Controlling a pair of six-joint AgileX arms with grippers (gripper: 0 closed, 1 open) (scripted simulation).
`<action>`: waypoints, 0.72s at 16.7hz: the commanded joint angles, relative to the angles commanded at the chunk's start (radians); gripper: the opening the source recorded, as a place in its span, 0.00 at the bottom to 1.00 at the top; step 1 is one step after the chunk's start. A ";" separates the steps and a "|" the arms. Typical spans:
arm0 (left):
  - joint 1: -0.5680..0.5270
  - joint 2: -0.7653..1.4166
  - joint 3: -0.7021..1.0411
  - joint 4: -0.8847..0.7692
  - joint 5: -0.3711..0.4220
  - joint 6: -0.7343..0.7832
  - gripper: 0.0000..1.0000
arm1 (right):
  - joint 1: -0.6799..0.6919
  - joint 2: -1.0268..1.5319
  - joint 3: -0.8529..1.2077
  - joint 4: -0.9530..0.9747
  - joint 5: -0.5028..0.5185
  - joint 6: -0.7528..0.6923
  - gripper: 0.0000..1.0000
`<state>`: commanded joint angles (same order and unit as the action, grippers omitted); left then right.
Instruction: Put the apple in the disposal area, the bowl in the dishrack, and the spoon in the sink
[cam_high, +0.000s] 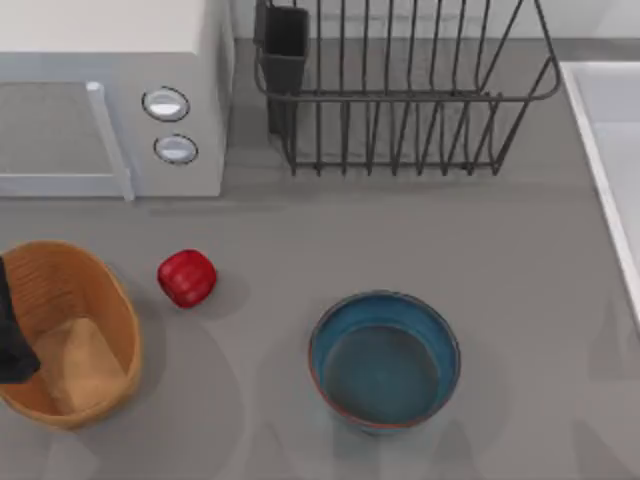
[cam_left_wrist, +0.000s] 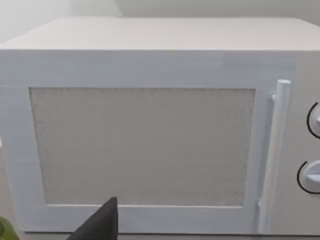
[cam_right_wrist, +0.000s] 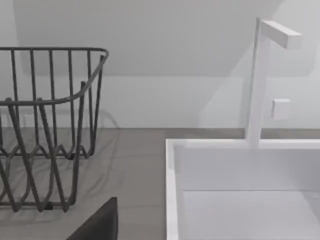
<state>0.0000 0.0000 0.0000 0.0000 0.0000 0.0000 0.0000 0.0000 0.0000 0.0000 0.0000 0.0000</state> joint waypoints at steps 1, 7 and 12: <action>0.000 0.000 0.000 0.000 0.000 0.000 1.00 | 0.000 0.000 0.000 0.000 0.000 0.000 1.00; -0.042 0.157 0.143 -0.101 -0.006 0.034 1.00 | 0.000 0.000 0.000 0.000 0.000 0.000 1.00; -0.133 0.560 0.455 -0.319 -0.020 0.106 1.00 | 0.000 0.000 0.000 0.000 0.000 0.000 1.00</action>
<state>-0.1334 0.5601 0.4548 -0.3193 -0.0196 0.1063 0.0000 0.0000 0.0000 0.0000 0.0000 0.0000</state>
